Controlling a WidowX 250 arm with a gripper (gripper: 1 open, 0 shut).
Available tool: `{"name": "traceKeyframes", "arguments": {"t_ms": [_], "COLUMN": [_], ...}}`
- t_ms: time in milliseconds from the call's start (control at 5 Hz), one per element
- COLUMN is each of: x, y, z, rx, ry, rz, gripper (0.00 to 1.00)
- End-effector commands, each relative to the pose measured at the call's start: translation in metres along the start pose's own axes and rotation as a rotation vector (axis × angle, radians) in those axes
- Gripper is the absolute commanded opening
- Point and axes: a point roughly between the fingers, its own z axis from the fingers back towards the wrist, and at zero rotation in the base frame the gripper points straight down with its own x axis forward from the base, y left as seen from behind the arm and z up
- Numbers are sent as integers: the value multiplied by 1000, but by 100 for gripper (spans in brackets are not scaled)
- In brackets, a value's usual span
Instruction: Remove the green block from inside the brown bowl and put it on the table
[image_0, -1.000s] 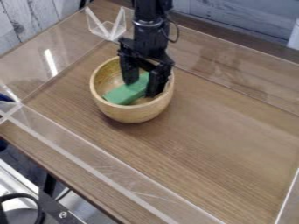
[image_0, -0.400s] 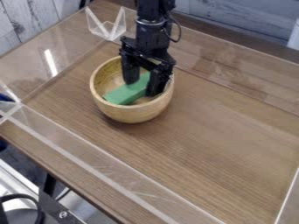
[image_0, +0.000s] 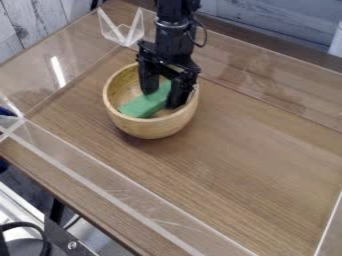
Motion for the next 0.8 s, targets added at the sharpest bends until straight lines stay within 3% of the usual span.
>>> {"name": "traceKeyframes", "arguments": {"t_ms": [0,200,400,600], "x": [0,0,1,1], "y": [16,17,17,16], "z": [-16,-21,-23,-19], "rx": [5,4,2,1], "ry": [5,13,14,7], "rz": [23,25,25,28], "gripper": [100,100,0,0]}}
